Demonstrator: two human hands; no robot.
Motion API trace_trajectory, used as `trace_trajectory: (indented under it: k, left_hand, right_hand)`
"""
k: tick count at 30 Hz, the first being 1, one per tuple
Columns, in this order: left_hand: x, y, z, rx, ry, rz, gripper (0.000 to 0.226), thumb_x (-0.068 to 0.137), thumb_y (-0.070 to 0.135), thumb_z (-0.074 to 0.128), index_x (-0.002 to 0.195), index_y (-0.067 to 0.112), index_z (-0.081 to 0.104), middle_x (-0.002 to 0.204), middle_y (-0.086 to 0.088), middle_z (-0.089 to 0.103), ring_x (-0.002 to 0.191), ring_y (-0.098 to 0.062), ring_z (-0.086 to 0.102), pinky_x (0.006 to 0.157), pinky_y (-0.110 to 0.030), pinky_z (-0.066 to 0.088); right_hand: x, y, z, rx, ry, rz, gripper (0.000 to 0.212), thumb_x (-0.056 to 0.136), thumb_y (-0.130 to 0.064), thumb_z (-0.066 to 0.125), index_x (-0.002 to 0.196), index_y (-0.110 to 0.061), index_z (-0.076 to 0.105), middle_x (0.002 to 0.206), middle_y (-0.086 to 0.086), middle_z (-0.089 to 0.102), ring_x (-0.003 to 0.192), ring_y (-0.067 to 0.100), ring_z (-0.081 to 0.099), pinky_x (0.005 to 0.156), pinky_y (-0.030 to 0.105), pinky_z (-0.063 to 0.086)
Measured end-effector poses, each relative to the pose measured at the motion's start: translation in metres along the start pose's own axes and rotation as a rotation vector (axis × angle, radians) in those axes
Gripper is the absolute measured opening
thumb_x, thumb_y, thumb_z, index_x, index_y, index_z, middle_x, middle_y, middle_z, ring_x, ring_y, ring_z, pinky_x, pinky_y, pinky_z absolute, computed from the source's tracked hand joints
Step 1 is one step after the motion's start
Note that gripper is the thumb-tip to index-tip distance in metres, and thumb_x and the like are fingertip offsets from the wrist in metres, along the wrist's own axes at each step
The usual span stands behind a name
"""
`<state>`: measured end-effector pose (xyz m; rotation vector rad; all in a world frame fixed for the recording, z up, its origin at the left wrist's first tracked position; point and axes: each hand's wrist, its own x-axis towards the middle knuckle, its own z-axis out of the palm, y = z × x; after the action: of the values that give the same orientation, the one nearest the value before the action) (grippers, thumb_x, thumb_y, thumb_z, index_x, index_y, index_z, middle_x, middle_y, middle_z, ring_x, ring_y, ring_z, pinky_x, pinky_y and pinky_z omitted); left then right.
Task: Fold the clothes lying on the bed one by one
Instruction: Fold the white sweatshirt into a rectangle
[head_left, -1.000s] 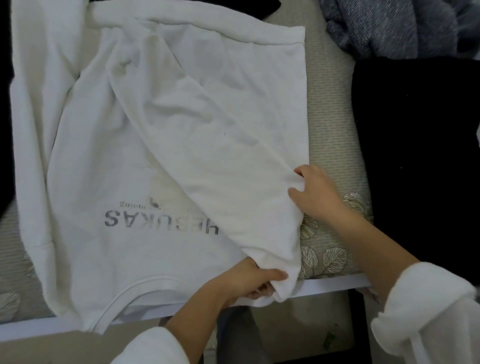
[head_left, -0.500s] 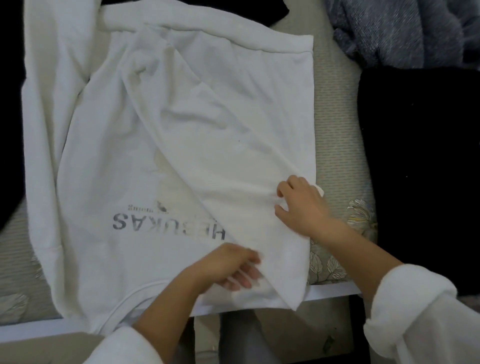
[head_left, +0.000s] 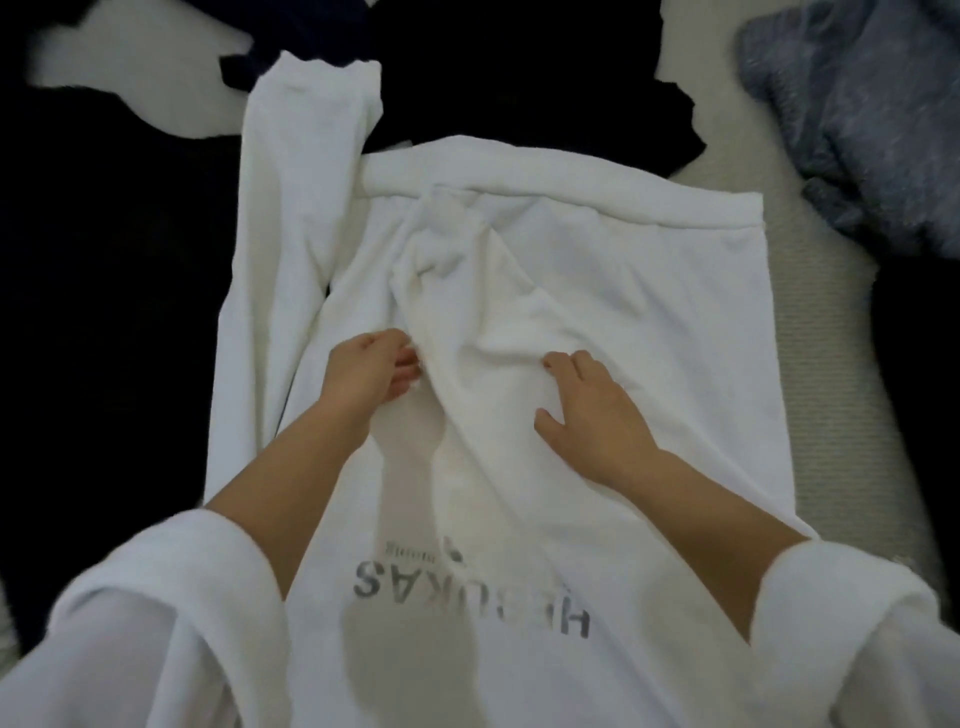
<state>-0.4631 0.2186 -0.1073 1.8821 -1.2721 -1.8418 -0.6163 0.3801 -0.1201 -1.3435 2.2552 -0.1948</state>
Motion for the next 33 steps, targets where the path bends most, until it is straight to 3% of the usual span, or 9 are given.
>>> trace_trajectory:
  k: [7, 11, 15, 17, 20, 23, 25, 29, 33]
  left_hand:
    - [0.053, 0.050, 0.020, -0.143, -0.038, 0.035, 0.043, 0.081, 0.026, 0.071, 0.121, 0.014, 0.060, 0.106, -0.004, 0.069, 0.094, -0.020, 0.067, 0.087, -0.038, 0.056]
    - [0.055, 0.051, 0.006, 0.315, 0.092, 0.481, 0.018, 0.087, 0.024, 0.059, 0.104, 0.021, 0.060, 0.095, 0.000, 0.063, 0.088, -0.018, 0.061, 0.072, -0.034, 0.051]
    - [0.068, 0.043, -0.034, 0.778, 0.228, 0.818, 0.045, 0.088, 0.039, 0.060, 0.130, 0.025, 0.053, 0.133, -0.004, 0.040, 0.126, -0.023, 0.031, 0.100, -0.032, 0.033]
    - [0.076, 0.052, -0.060, 0.793, 0.435, 0.771, 0.060, 0.086, 0.039, 0.062, 0.139, 0.023, 0.041, 0.143, -0.008, 0.029, 0.131, -0.028, 0.025, 0.106, -0.040, 0.025]
    - [0.095, 0.064, -0.099, 0.722, 0.538, 0.419, 0.072, 0.085, 0.036, 0.065, 0.145, 0.017, 0.030, 0.143, -0.010, 0.033, 0.131, -0.029, 0.032, 0.106, -0.042, 0.028]
    - [0.103, 0.069, -0.130, 0.465, 0.398, 0.339, 0.032, 0.087, 0.030, 0.062, 0.110, 0.007, 0.063, 0.099, -0.008, 0.064, 0.090, -0.024, 0.063, 0.079, -0.034, 0.050]
    - [0.096, 0.070, -0.147, 0.327, 0.446, 0.397, 0.026, 0.087, 0.032, 0.058, 0.082, 0.007, 0.065, 0.071, 0.001, 0.060, 0.064, -0.014, 0.058, 0.062, -0.026, 0.047]
    - [0.070, 0.079, -0.178, 0.122, 0.622, 0.547, 0.023, 0.091, 0.040, 0.048, 0.071, 0.029, 0.049, 0.071, 0.014, 0.050, 0.062, 0.001, 0.046, 0.064, -0.022, 0.041]
    - [0.024, 0.089, -0.177, 0.153, 0.482, 0.701, 0.023, 0.096, 0.040, 0.043, 0.075, 0.031, 0.044, 0.074, 0.016, 0.046, 0.065, 0.005, 0.042, 0.063, -0.017, 0.037]
  right_hand:
    - [0.035, -0.010, 0.008, -0.079, 0.029, -0.005, 0.070, 0.092, -0.036, 0.048, 0.152, -0.026, 0.014, 0.102, -0.001, 0.038, 0.091, 0.018, 0.045, 0.079, 0.028, 0.043]
    - [0.049, -0.027, 0.013, -0.049, 0.153, -0.031, 0.070, 0.088, -0.034, 0.054, 0.150, -0.026, 0.022, 0.124, 0.004, 0.042, 0.111, 0.023, 0.043, 0.096, 0.038, 0.037]
    - [0.069, -0.060, 0.024, -0.010, 0.101, -0.101, 0.068, 0.094, -0.044, 0.046, 0.151, -0.038, 0.010, 0.159, 0.004, 0.012, 0.146, 0.021, 0.007, 0.114, 0.042, 0.014]
    - [0.076, -0.069, 0.039, -0.070, -0.001, -0.088, 0.064, 0.094, -0.055, 0.027, 0.150, -0.043, -0.001, 0.161, 0.000, -0.007, 0.147, 0.019, -0.012, 0.116, 0.042, -0.004]
    - [0.079, -0.070, 0.056, -0.210, -0.026, -0.072, 0.067, 0.087, -0.062, 0.004, 0.149, -0.041, -0.010, 0.159, 0.001, -0.021, 0.145, 0.020, -0.024, 0.113, 0.045, -0.017]
    - [0.082, -0.068, 0.050, -0.238, -0.131, -0.058, 0.065, 0.088, -0.065, 0.000, 0.145, -0.043, -0.022, 0.154, -0.001, -0.034, 0.141, 0.019, -0.033, 0.111, 0.044, -0.021]
    - [0.083, -0.070, 0.041, -0.250, -0.202, -0.036, 0.063, 0.093, -0.063, 0.008, 0.144, -0.045, -0.024, 0.152, -0.003, -0.037, 0.140, 0.019, -0.035, 0.112, 0.045, -0.020]
    - [0.085, -0.079, 0.032, -0.263, -0.281, 0.001, 0.063, 0.096, -0.059, 0.015, 0.144, -0.045, -0.023, 0.153, -0.001, -0.036, 0.141, 0.021, -0.032, 0.114, 0.047, -0.015]
    - [0.083, -0.092, 0.014, -0.192, -0.374, 0.033, 0.072, 0.096, -0.054, 0.034, 0.149, -0.041, -0.012, 0.157, 0.000, -0.028, 0.145, 0.022, -0.023, 0.116, 0.047, -0.004]
